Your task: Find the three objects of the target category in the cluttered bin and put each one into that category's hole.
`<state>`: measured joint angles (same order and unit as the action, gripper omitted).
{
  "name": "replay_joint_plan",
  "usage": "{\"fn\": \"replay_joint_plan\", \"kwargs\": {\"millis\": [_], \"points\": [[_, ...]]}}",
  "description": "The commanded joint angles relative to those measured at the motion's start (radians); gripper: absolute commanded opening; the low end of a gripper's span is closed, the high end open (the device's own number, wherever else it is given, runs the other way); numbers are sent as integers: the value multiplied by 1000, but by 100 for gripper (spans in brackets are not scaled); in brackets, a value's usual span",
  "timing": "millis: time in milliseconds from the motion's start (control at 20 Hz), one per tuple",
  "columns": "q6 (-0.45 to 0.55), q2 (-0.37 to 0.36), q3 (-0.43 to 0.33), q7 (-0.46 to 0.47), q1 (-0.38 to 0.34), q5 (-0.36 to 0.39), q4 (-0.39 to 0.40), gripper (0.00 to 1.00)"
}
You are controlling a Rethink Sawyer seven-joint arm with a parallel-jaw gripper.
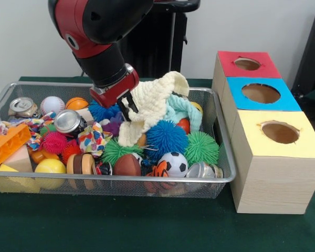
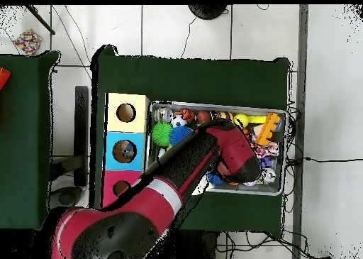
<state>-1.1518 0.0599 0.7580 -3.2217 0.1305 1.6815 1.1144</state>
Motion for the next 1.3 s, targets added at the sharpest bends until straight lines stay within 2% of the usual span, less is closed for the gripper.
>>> {"fn": "replay_joint_plan", "kwargs": {"millis": [50, 150, 250, 500, 700, 850, 950, 1300], "points": [[38, 64, -190, -50, -8, -39, -77, 0], [38, 52, -167, 3, -17, -21, -66, 0], [12, 37, -143, 4, -24, 7, -67, 0], [-95, 5, -89, -114, -21, 89, -107, 0], [-130, 24, -47, -230, -16, 152, -175, 0], [-118, 36, -19, -274, -15, 174, -206, 0], [-98, 53, 4, -270, -6, 198, -212, 0], [62, 175, 118, -175, 27, 275, -206, 0]]}}
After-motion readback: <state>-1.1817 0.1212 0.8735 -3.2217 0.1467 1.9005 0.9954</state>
